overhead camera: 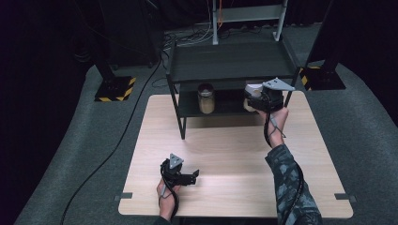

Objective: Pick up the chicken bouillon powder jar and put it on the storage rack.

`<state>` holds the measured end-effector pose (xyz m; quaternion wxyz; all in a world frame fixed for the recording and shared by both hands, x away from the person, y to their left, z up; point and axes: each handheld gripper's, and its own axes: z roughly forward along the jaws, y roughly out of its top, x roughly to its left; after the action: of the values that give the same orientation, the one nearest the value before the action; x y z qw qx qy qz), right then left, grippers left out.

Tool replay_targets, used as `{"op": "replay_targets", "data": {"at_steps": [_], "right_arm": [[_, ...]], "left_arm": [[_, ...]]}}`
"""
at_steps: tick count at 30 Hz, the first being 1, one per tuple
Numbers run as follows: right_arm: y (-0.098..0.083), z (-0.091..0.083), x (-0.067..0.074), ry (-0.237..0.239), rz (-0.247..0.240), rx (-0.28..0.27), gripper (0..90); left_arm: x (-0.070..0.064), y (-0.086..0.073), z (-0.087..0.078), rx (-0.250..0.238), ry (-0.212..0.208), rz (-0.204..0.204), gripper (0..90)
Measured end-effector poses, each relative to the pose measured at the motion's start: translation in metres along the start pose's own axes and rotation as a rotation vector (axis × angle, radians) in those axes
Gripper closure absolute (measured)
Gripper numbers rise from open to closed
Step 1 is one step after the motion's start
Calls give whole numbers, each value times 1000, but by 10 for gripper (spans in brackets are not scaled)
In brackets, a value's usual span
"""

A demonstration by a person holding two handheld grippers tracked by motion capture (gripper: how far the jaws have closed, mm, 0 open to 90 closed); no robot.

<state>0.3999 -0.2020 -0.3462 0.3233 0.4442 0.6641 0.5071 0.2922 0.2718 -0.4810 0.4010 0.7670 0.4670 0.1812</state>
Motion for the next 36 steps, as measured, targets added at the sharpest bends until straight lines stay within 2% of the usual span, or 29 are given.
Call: {"op": "replay_targets", "data": {"at_steps": [2, 3, 4, 5, 7, 8, 10, 19, 24, 31, 36], "right_arm": [[0, 0, 0, -2, 6, 0, 285], [-1, -1, 0, 0, 8, -6, 196], [-3, 0, 3, -10, 5, -19, 55], [-2, 0, 6, -26, -1, -11, 0], [-2, 0, 6, -15, -8, -6, 0], [-3, 0, 9, -26, -14, -10, 0], [-3, -2, 8, -6, -12, -12, 0], [-2, -9, 6, -7, 1, -13, 0], [-7, -19, 5, -17, 2, -14, 0], [-17, -45, 2, -30, -11, -14, 0], [-32, -68, -1, -46, -16, -18, 0]], "left_arm": [[0, 0, 0, 0, 0, 1, 0], [0, 0, 0, 0, 0, 1, 0], [0, 0, 0, 0, 0, 1, 0], [0, 0, 0, -1, 0, 1, 0], [0, 0, 0, -2, 0, -1, 0], [0, -1, 0, -3, 0, -1, 0], [0, -1, 0, -4, 0, -2, 0], [0, -1, -1, -5, 1, -4, 0], [0, -1, 0, -5, 1, -3, 0], [0, -1, 0, -4, 2, -1, 0], [-1, 0, 0, 2, 4, 5, 0]]}}
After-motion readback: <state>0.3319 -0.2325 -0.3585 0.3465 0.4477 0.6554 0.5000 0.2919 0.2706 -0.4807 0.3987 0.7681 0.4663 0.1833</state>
